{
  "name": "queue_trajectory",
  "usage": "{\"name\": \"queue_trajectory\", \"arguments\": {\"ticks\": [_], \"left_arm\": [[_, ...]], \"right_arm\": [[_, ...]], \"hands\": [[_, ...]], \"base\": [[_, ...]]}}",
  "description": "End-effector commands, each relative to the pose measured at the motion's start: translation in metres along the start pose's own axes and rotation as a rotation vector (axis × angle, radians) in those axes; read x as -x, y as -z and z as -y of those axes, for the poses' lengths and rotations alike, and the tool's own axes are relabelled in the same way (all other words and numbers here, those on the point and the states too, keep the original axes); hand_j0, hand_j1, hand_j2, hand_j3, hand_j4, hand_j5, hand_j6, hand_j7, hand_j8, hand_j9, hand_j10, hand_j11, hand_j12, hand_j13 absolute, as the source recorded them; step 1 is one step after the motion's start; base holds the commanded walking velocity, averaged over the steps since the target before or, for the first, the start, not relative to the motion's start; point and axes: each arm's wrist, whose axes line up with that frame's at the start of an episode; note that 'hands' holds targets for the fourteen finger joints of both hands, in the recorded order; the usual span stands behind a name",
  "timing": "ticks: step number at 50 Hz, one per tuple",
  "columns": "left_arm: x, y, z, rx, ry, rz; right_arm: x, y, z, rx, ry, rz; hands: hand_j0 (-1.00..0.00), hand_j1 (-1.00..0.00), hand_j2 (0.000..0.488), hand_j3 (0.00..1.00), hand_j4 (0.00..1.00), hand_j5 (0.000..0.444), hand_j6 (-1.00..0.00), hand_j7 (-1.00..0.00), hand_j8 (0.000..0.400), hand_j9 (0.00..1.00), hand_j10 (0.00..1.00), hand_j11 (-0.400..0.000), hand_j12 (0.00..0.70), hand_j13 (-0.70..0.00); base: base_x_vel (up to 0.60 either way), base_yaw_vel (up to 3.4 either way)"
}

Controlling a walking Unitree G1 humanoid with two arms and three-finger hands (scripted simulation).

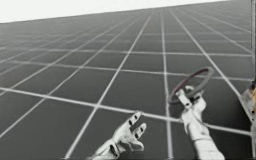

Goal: Pick up and drop off the object

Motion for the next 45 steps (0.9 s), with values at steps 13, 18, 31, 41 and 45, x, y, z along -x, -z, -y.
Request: {"name": "queue_trajectory", "arguments": {"ticks": [13,18,31,41,45], "left_arm": [[0.0029,0.0001,-0.003,0.014,0.005,0.015],[0.0029,0.0001,-0.003,0.014,0.005,0.015],[0.0029,0.0001,-0.003,0.014,0.005,0.015],[0.0029,0.0001,-0.003,0.014,0.005,0.015],[0.0029,0.0001,-0.003,0.014,0.005,0.015]], "right_arm": [[0.0048,-0.0075,-0.0132,0.004,-0.04,0.035],[0.0048,-0.0075,-0.0132,0.004,-0.04,0.035],[0.0048,-0.0075,-0.0132,0.004,-0.04,0.035],[0.0048,-0.0075,-0.0132,0.004,-0.04,0.035],[0.0048,-0.0075,-0.0132,0.004,-0.04,0.035]], "hands": [[0.0,0.0,0.0,1.0,1.0,0.0,0.0,0.0,0.0,1.0,1.0,-0.4,0.0,-0.7],[0.0,0.0,0.0,1.0,1.0,0.0,0.0,0.0,0.0,1.0,1.0,-0.4,0.0,-0.7],[0.0,0.0,0.0,1.0,1.0,0.0,0.0,0.0,0.0,1.0,1.0,-0.4,0.0,-0.7],[0.0,0.0,0.0,1.0,1.0,0.0,0.0,0.0,0.0,1.0,1.0,-0.4,0.0,-0.7],[0.0,0.0,0.0,1.0,1.0,0.0,0.0,0.0,0.0,1.0,1.0,-0.4,0.0,-0.7]], "base": [[0.55,-0.08],[0.47,-0.22],[0.42,-0.33],[0.38,-0.31],[0.35,-0.25]]}}
